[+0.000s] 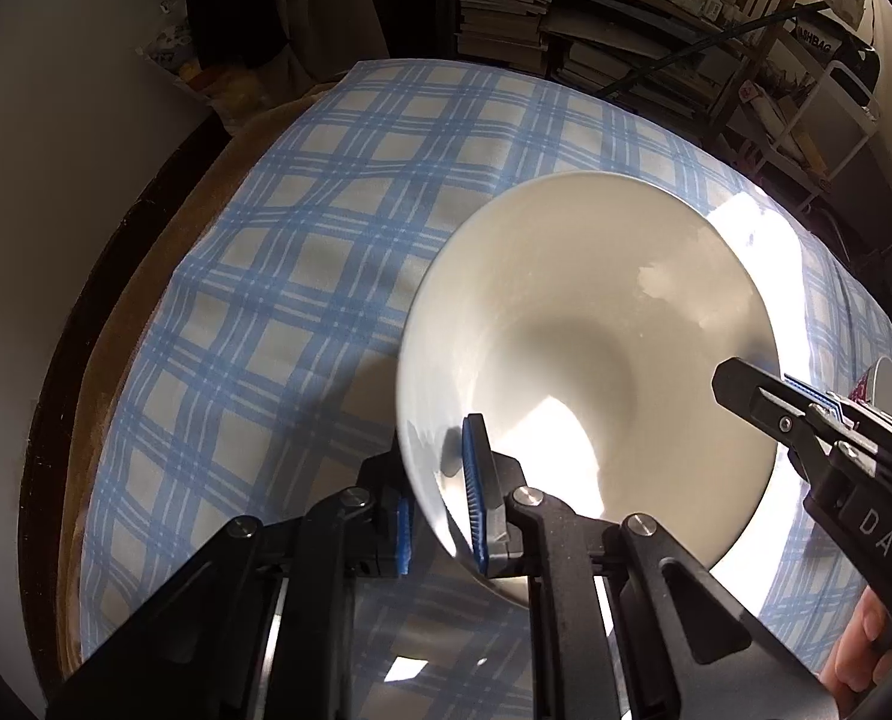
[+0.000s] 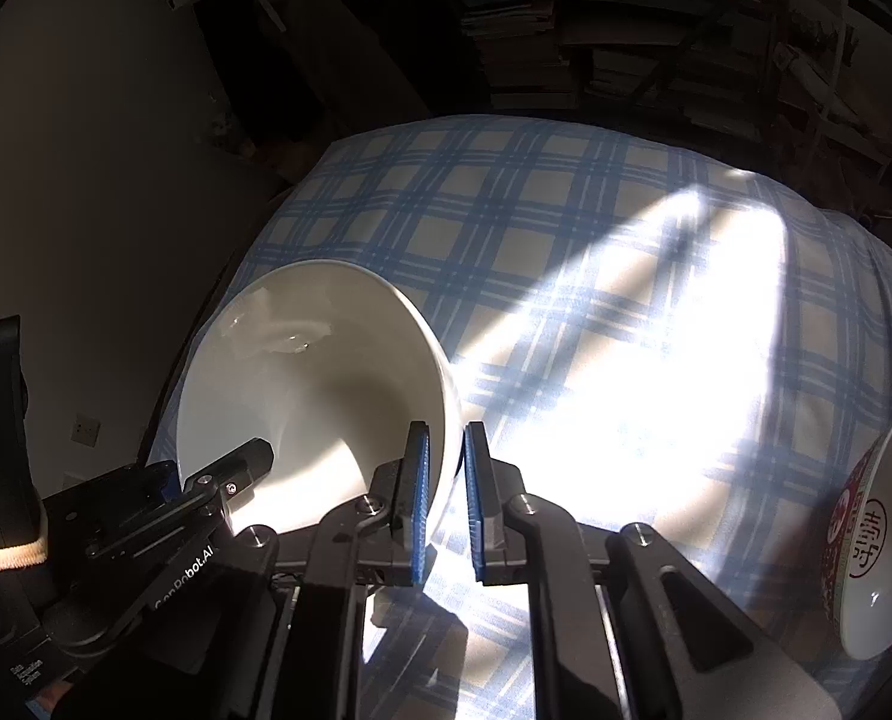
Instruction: Organize plates and bowls
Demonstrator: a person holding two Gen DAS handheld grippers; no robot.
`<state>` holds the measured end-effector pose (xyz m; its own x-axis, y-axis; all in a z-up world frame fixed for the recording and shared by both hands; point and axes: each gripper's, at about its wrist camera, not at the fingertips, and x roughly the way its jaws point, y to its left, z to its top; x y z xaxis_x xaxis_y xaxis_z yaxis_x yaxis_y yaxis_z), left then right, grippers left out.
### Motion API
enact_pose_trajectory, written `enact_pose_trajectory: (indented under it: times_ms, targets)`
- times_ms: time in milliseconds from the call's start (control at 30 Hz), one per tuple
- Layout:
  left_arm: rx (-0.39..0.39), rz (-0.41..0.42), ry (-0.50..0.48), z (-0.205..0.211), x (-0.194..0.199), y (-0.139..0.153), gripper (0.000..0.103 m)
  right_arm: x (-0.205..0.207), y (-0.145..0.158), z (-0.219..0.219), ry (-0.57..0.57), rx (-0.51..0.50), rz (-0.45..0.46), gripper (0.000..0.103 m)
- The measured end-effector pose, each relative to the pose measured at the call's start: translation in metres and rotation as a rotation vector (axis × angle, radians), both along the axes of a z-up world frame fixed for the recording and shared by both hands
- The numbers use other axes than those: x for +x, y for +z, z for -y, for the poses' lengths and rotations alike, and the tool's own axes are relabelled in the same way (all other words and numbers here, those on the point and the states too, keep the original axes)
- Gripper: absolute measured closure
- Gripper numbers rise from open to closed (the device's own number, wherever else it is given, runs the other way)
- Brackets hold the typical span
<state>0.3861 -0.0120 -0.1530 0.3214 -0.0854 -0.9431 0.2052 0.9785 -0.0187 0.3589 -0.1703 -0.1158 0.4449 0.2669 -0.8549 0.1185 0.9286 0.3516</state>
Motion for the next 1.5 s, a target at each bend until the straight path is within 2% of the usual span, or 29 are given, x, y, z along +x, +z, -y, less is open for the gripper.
enact_pose_trajectory:
  times_ms: [567, 900, 1133, 1500]
  targets:
    - [-0.045, -0.021, -0.017, 0.004, -0.071, 0.036, 0.088, -0.067, 0.035, 0.008, -0.027, -0.021, 0.034, 0.091]
    - [-0.033, 0.008, -0.029, 0.002, -0.124, 0.059, 0.088, -0.119, 0.056, 0.006, -0.017, -0.029, 0.061, 0.091]
    - [-0.012, 0.027, -0.045, 0.001, -0.157, 0.070, 0.088, -0.154, 0.054, 0.007, -0.020, -0.014, 0.068, 0.091]
    - [0.010, 0.023, -0.047, -0.009, -0.183, 0.061, 0.088, -0.183, 0.043, -0.001, -0.012, 0.002, 0.084, 0.091]
